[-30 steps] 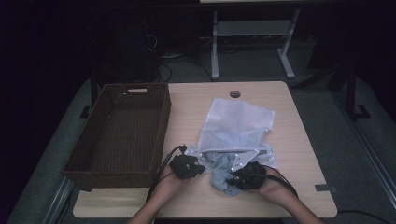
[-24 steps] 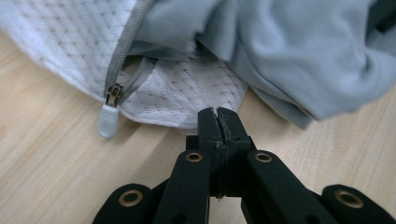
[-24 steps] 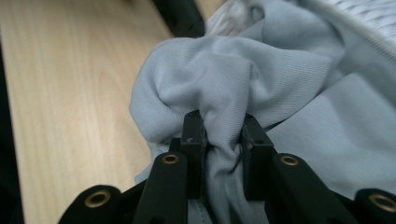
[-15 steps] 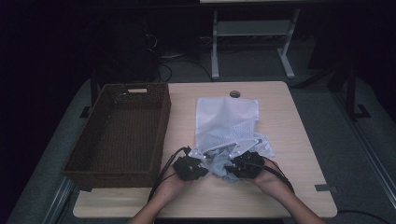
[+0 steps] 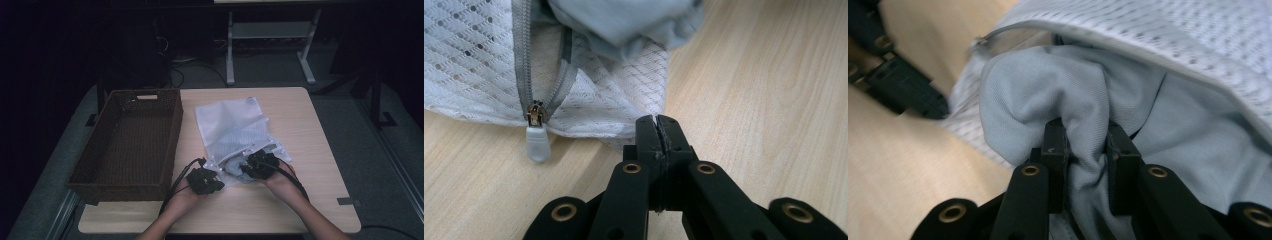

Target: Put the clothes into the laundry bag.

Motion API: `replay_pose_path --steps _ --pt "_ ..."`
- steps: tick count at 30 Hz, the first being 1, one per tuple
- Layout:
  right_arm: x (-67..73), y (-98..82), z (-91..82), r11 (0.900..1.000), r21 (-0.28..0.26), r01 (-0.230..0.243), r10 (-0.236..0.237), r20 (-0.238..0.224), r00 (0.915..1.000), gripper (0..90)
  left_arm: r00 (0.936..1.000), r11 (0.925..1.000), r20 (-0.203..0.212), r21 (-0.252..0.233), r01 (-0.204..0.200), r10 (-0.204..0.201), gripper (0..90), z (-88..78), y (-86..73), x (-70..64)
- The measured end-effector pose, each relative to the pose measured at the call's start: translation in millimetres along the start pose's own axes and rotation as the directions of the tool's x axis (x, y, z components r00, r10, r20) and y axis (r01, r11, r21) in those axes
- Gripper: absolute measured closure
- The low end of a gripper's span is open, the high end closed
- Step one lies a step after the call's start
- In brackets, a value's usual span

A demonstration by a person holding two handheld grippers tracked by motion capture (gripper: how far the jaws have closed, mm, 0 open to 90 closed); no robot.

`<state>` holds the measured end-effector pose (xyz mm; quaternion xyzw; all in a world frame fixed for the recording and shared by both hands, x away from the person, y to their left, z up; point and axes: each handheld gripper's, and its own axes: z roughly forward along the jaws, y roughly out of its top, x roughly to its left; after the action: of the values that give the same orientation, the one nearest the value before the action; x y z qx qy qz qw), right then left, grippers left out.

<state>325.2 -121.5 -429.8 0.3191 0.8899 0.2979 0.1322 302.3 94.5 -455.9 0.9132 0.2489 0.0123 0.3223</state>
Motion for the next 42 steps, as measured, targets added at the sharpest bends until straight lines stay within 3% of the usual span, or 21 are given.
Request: replay_pose_path --steps 4,7,9,14,17,19,24,26,31,39,42 --pt "-7.2 2.9 3.6 1.0 -0.007 -0.027 0.027 0.004 0.9996 71.0 1.0 1.0 0.001 -0.002 0.0 0.0 89.2 0.0 -0.2 0.3" --pt "-8.5 1.9 1.0 0.999 -0.018 -0.03 0.029 -0.05 0.9983 53.1 1.0 1.0 -0.002 -0.002 -0.003 0.003 89.1 0.0 -0.4 -0.2" --pt "-7.4 -0.3 -7.7 0.999 -0.044 -0.03 0.027 -0.075 0.9968 45.0 1.0 1.0 -0.001 -0.006 0.0 0.0 89.1 0.4 -0.5 -0.1" --pt "-7.3 -8.2 -35.4 0.997 -0.074 -0.031 0.023 -0.104 0.9943 39.3 1.0 1.0 0.0 -0.008 0.003 -0.003 89.0 0.5 -0.7 -0.1" --pt "-4.0 -17.1 -47.0 0.997 -0.076 -0.017 0.008 -0.117 0.9931 49.6 1.0 1.0 0.001 -0.006 0.003 -0.003 89.0 0.4 -0.6 0.0" --pt "0.4 -24.6 -49.4 0.998 -0.06 -0.007 -0.002 -0.149 0.9889 64.8 1.0 1.0 0.001 -0.006 0.003 -0.003 89.0 0.4 -0.5 0.0" --pt "18.0 -39.2 -36.8 0.999 0.019 0.041 -0.036 -0.196 0.9799 89.0 1.0 1.0 -0.002 -0.002 -0.003 0.003 89.0 0.3 -0.4 0.4" --pt "23.0 -41.1 -27.2 0.997 0.041 0.065 -0.055 -0.223 0.9733 89.4 1.0 1.0 -0.001 -0.001 -0.005 0.005 89.0 0.2 -0.4 0.4" --pt "28.7 -35.1 -9.1 0.992 0.06 0.11 -0.094 -0.224 0.9702 89.5 1.0 1.0 -0.001 -0.005 0.0 0.0 89.0 0.5 -0.5 0.1" --pt "25.0 -19.6 8.7 0.99 0.061 0.123 -0.111 -0.178 0.9778 89.6 1.0 1.0 0.006 -0.005 -0.004 0.004 89.0 0.6 -0.5 1.1" --pt "23.3 -13.1 14.1 0.993 0.06 0.1 -0.089 -0.161 0.9829 89.6 0.9999 1.0 0.01 -0.004 -0.002 0.002 89.0 0.7 -0.3 1.5"
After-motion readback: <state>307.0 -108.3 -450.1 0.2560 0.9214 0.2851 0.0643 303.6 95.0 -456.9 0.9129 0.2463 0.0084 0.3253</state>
